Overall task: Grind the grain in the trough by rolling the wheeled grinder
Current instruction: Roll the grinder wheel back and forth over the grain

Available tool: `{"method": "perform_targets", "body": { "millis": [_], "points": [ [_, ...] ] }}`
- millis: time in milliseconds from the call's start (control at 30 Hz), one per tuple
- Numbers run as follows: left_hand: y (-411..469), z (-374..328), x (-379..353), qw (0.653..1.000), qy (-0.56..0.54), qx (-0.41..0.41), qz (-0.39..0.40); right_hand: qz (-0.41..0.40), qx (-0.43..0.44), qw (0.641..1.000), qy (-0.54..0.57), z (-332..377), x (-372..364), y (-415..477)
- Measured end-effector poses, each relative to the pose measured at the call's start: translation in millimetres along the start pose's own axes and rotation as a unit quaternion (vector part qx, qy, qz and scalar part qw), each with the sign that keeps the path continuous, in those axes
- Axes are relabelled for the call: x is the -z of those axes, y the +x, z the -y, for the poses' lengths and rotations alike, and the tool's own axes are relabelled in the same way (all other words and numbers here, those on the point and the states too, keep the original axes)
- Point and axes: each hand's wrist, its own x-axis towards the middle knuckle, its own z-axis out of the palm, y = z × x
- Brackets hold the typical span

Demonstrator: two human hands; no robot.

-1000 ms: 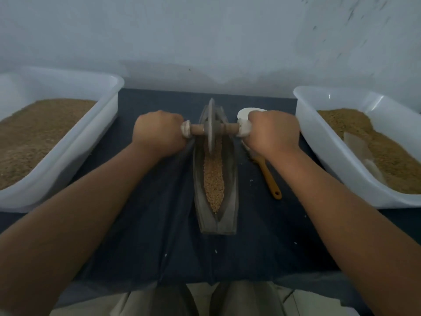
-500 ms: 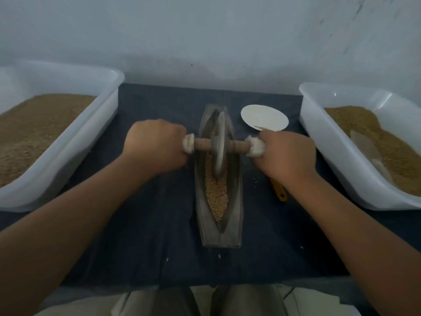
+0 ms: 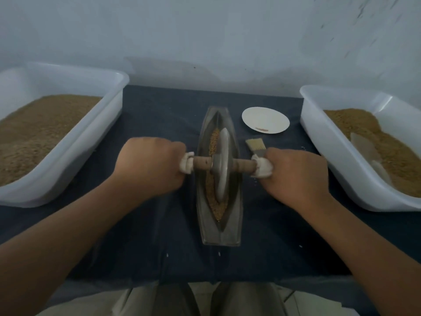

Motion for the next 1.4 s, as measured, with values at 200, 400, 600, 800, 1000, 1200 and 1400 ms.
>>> {"method": "perform_targets", "body": {
  "millis": [200, 400, 600, 800, 1000, 1200, 1400],
  "points": [
    [80, 14, -30, 0.994, -0.010, 0.052, 0.099, 0.030, -0.051, 0.997, -0.040, -6, -36, 65],
    [57, 8, -23, 0.996, -0.012, 0.051, 0.074, 0.058, -0.042, 0.996, -0.044, -3, -25, 58],
    [-8, 3, 2, 0.999, -0.020, 0.012, 0.038, -0.012, 0.031, 0.999, -0.017, 1, 6, 0],
    [72, 8, -14, 0.992, 0.009, 0.041, 0.116, 0.028, -0.051, 0.998, -0.026, -6, -37, 56],
    [82, 3, -12, 0.996, 0.036, 0.031, 0.080, 0.046, -0.068, 0.996, -0.029, -10, -45, 59],
    [14, -3, 11, 0.997, 0.044, -0.030, 0.047, 0.051, -0.042, 0.998, -0.020, 5, 3, 0],
    [44, 5, -6, 0.994, 0.006, 0.021, 0.105, 0.056, -0.037, 0.997, -0.024, -1, -17, 26]
  ]
}}
